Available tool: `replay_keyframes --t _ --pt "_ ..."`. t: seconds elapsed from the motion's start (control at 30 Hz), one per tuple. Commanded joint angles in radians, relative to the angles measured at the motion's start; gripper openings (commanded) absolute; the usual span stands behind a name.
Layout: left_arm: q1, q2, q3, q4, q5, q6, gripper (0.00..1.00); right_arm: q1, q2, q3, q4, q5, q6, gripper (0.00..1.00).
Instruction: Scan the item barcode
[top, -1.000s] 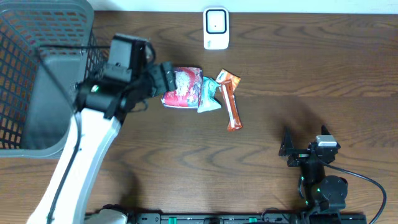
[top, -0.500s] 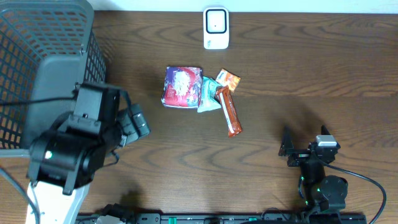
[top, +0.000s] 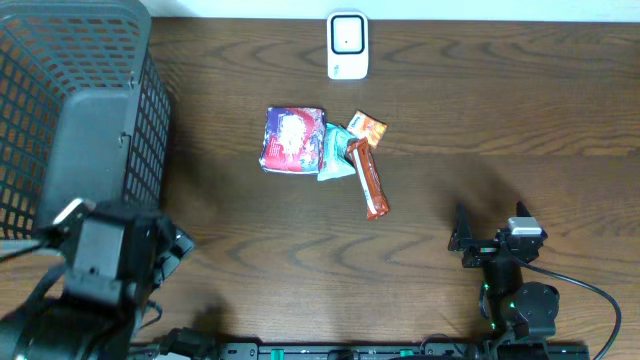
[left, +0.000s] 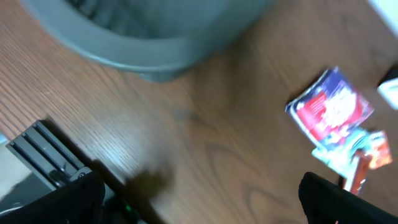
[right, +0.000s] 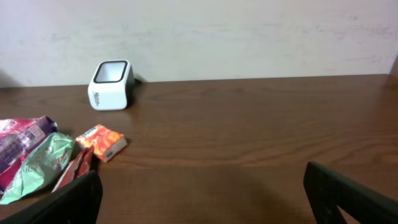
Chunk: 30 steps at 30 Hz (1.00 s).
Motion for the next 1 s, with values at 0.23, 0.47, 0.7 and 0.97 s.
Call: replay_keyframes --t 0.23,0.47,0.7,0.97 --pt "0.002 -0.055 -0.010 -0.028 -0.052 -0.058 1.00 -0.006 -0.005 -0.004 0.047 -0.135 0.328 0.99" --pt "0.002 -0.055 -0.010 -0.028 -0.052 -0.058 0.99 -0.006 -0.005 -0.004 0.056 -0.447 0.657 0.99" --pt "0.002 -0.055 -0.010 -0.028 -0.052 -0.058 0.99 -0.006 -0.005 -0.004 0.297 -0.516 0.785 0.99" --pt "0.002 -0.055 -0.010 -0.027 -0.052 -0.058 0.98 -0.006 0.009 0.142 0.441 -0.453 0.612 0.99"
